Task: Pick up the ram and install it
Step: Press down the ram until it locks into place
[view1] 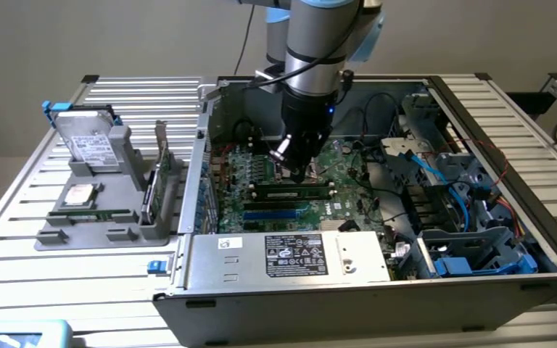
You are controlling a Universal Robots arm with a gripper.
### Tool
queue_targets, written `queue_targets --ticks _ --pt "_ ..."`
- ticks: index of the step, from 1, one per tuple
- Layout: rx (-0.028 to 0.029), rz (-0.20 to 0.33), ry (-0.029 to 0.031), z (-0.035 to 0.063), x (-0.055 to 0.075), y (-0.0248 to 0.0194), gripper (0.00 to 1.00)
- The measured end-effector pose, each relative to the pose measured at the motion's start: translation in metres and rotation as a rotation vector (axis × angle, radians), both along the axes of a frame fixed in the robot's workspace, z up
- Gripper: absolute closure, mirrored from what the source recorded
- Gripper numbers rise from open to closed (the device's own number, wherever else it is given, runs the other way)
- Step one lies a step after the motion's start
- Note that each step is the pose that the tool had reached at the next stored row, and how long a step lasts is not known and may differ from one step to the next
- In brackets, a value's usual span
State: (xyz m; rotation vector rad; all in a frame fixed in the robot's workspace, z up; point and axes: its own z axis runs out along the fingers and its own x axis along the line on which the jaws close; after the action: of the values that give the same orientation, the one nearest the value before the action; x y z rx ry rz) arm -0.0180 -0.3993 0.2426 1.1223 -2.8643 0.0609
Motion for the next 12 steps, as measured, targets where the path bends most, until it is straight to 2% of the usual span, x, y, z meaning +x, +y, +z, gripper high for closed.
queue_targets --ticks 7,12 --pt "-0.0005 -0.084 -0.0034 -0.0001 0.0 0.0 0.89" --pt "-0.0059 -0.136 -0.0061 -0.0001 0.0 0.0 0.89"
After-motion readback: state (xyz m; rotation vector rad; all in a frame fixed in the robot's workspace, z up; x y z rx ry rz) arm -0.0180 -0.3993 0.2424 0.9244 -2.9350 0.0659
